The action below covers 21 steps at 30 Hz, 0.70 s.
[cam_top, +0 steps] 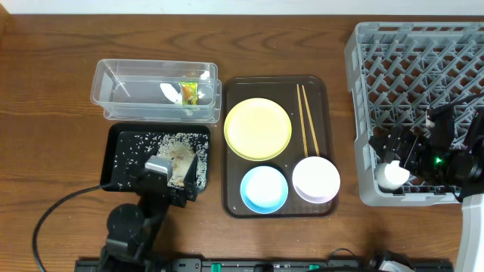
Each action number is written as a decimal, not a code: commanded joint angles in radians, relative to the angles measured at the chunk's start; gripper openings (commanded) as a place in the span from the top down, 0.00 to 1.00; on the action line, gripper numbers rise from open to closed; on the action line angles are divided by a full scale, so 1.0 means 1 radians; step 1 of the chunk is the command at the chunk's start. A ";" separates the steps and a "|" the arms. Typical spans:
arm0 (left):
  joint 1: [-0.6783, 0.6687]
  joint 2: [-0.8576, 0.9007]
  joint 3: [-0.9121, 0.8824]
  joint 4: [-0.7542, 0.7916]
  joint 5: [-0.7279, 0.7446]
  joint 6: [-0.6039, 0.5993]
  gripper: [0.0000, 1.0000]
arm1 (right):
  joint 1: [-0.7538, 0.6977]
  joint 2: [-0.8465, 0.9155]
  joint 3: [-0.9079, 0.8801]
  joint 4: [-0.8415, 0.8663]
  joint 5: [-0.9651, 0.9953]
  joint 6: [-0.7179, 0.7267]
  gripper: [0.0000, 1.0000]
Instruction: Sort waste into correct bins and load items into the dishwasher rack
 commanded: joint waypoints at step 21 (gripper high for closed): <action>0.004 -0.175 -0.223 0.037 -0.076 0.017 0.10 | -0.006 -0.008 0.012 0.001 -0.004 -0.006 0.01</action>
